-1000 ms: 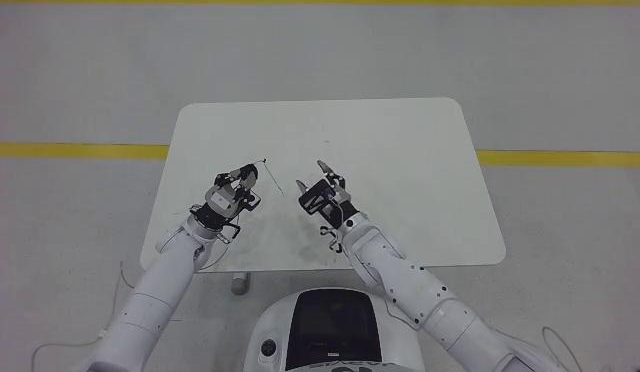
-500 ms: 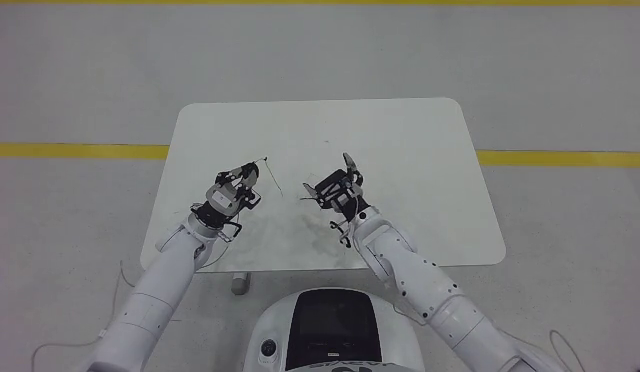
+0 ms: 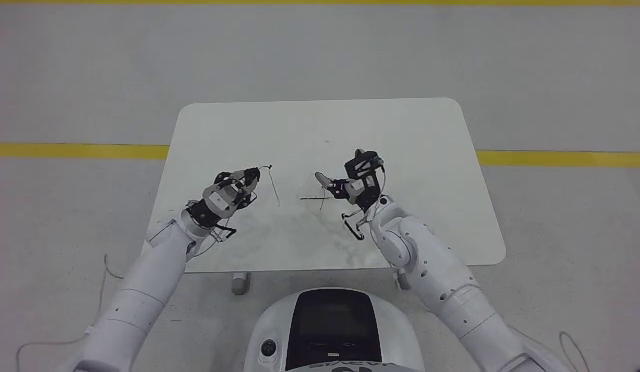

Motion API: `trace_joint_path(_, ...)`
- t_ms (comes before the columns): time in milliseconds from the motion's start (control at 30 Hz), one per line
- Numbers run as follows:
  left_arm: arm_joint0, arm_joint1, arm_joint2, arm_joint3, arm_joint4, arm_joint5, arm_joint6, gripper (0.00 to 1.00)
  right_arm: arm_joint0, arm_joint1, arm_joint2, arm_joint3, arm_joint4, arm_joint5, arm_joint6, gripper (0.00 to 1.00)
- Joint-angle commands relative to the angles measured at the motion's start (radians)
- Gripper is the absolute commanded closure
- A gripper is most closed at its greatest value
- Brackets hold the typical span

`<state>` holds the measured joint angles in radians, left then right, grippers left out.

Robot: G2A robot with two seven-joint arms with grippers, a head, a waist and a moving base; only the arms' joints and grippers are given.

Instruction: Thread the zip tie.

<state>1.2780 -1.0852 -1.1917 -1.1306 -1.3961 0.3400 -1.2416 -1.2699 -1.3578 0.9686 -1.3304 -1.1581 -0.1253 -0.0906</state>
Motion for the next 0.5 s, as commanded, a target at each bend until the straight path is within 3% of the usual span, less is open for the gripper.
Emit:
trace_joint_path(0, 0.001, -0.001, 0.000, -0.002, -0.001, -0.002, 0.006, 1.00, 0.000, 0.000, 0.000, 0.000, 0.001, 0.000, 0.000, 0.00)
trace_joint_path(133, 0.009, 0.002, 0.005, -0.040, -0.020, 0.000, 0.000, 1.00, -0.013, 0.000, 0.028, -0.013, 0.078, -0.024, 0.004, 0.00)
trace_joint_path(200, 0.006, 0.006, 0.011, -0.044, -0.032, 0.000, -0.016, 1.00, -0.023, 0.001, 0.043, -0.024, 0.121, -0.045, 0.007, 0.00)
trace_joint_path(467, 0.003, 0.009, 0.015, -0.042, -0.049, 0.000, -0.021, 1.00, -0.024, 0.001, 0.046, -0.025, 0.125, -0.048, 0.007, 0.00)
